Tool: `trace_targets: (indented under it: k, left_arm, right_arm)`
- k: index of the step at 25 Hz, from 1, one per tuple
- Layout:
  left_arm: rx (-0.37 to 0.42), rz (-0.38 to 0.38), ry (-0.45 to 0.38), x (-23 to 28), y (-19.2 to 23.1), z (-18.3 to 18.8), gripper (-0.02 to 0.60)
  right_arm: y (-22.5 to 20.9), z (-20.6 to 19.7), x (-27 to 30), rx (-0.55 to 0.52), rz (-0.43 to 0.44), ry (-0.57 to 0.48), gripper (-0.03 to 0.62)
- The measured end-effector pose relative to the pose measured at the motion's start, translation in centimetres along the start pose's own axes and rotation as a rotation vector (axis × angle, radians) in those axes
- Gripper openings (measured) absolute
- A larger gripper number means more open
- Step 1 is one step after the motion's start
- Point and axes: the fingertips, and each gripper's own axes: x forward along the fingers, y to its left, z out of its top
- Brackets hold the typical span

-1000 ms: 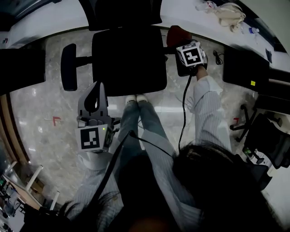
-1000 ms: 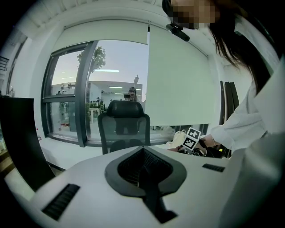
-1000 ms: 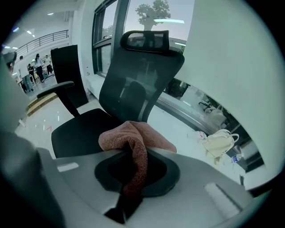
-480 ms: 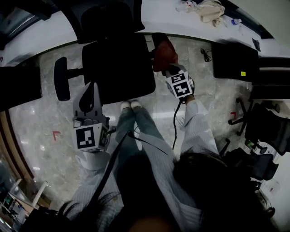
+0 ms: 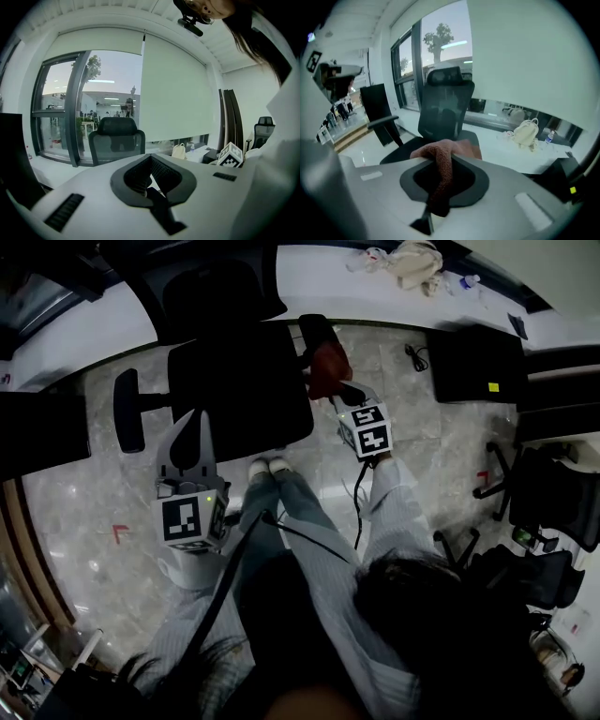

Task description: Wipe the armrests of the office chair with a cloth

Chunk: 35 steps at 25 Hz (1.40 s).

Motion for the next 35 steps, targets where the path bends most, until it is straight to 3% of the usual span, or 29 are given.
trace_targets:
  k: [3, 8, 12, 16, 20, 28, 31, 35]
  left_arm:
    - [0.013, 0.007, -0.035, -1.2, 0.2, 3.0, 0.003]
    - [0.029, 0.020, -0.176, -3.8, 0.1, 9.8, 0.003]
    - [0.052, 0.052, -0.249, -6.5, 0.1, 13.1, 0.003]
    - [0.055, 0.107, -0.256, -8.9, 0.8, 13.4, 0.003]
    - [0.048, 0.192, -0.234, -11.7, 2.9, 11.5, 0.003]
    - [0.005, 0.385, -0.200, -19.8, 16.1, 7.0, 0.003]
    - [-0.007, 0.383, -0.185, -20.9, 21.7, 5.8, 0.003]
    - [-0.004, 0.315, -0.167, -21.7, 29.8, 4.7, 0.003]
  right_arm:
    - [1.8, 6.0, -5.4, 0.049, 0.030, -0.199, 0.028]
    - [6.7, 17.5, -16.0, 0.031, 0.116, -0.529, 0.028]
    - [10.2, 22.2, -22.1, -0.010, 0.159, -0.683, 0.028]
    - [12.7, 23.2, -22.7, -0.057, 0.209, -0.697, 0.028]
    - [16.2, 23.5, -20.6, -0.094, 0.328, -0.669, 0.028]
    - [31.6, 25.3, -12.7, -0.160, 0.505, -0.578, 0.028]
    - [36.3, 26.6, -9.6, -0.167, 0.498, -0.560, 0.028]
    - [42.2, 28.2, -4.5, -0.142, 0.426, -0.533, 0.028]
